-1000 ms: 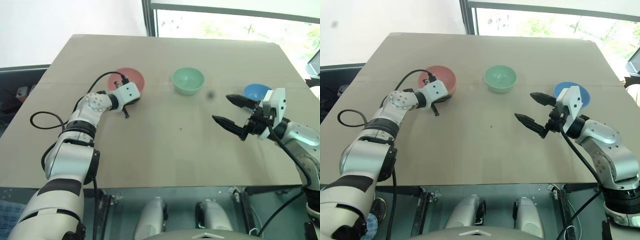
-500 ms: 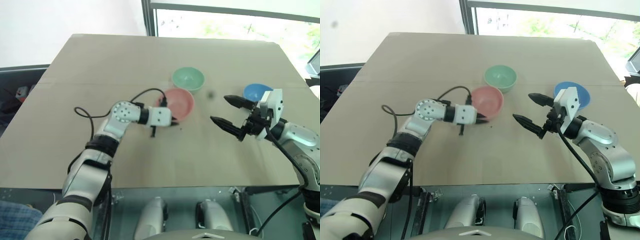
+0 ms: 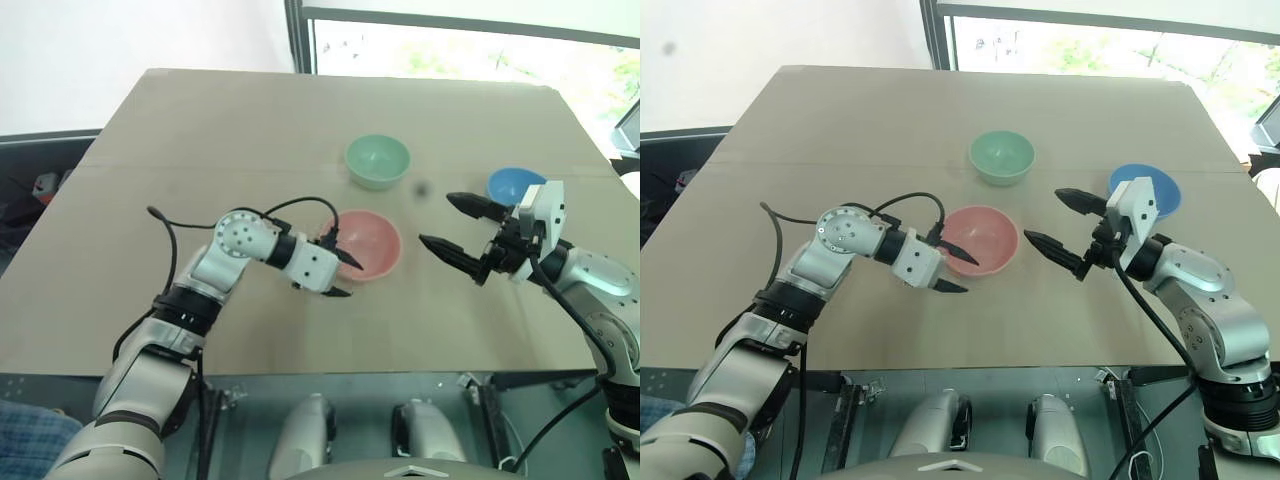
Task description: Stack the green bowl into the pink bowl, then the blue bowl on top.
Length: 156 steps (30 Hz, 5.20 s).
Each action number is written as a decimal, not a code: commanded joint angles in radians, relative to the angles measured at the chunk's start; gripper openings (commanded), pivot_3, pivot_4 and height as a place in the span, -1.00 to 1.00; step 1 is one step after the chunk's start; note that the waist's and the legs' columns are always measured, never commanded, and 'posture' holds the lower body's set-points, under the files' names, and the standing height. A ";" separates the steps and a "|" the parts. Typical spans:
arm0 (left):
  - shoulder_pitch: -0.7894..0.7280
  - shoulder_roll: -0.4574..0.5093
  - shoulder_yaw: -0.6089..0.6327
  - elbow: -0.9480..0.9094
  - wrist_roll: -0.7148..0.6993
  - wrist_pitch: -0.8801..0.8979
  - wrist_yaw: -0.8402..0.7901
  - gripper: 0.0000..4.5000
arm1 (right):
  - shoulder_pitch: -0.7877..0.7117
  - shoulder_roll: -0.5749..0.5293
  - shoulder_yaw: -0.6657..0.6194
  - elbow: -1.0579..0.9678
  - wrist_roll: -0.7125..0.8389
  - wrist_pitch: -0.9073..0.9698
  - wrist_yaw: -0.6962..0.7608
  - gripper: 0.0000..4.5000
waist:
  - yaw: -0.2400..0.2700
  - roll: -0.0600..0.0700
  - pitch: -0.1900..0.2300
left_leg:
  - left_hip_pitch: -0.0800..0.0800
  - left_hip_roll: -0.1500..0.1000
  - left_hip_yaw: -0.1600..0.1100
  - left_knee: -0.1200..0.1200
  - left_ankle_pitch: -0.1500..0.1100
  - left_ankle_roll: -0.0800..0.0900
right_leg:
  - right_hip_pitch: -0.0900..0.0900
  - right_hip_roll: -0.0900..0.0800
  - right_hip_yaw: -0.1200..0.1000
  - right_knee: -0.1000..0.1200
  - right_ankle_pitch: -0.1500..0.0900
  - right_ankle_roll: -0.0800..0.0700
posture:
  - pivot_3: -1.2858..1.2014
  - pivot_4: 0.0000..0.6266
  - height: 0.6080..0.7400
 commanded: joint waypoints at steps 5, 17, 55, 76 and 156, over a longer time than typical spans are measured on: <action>0.022 0.028 0.054 -0.055 -0.081 0.046 0.020 0.98 | -0.005 -0.002 -0.010 -0.028 0.002 -0.024 0.003 1.00 | 0.000 0.000 0.000 | 0.000 0.000 0.000 0.000 0.000 0.000 | 0.000 0.000 0.000 0.000 0.000 0.000 | 0.03 -0.52 1.00; 0.173 0.024 0.454 -0.445 -0.534 0.955 0.437 0.98 | -0.242 -0.055 0.123 0.199 -0.165 -0.019 0.037 1.00 | -0.010 0.001 0.000 | 0.001 0.002 -0.001 0.001 0.000 0.000 | 0.000 0.000 0.001 0.001 0.000 0.000 | 0.03 -0.52 1.00; 0.738 0.218 1.075 -0.956 -0.815 1.272 0.797 0.98 | -1.166 0.449 0.436 1.747 -0.864 -0.585 -0.082 1.00 | -0.060 0.004 0.004 | 0.002 0.001 -0.001 -0.014 0.006 -0.011 | -0.005 0.001 0.000 0.001 0.000 -0.001 | 0.03 -0.52 1.00; 0.750 0.235 1.036 -0.936 -0.778 1.227 0.799 1.00 | -1.188 0.536 0.402 1.782 -0.923 -0.550 -0.214 -0.31 | -0.060 0.005 0.005 | 0.001 0.001 -0.001 -0.015 0.006 -0.011 | -0.006 0.001 0.000 0.000 0.000 -0.001 | 0.03 -0.52 1.00; 0.327 0.181 0.564 -0.614 -0.642 1.055 0.523 1.00 | -0.435 -0.248 0.201 0.255 -0.468 0.219 0.049 0.48 | -0.009 0.001 0.003 | -0.002 -0.001 0.002 -0.011 0.004 -0.008 | -0.009 0.000 0.003 0.000 0.000 -0.001 | 0.03 -0.52 1.00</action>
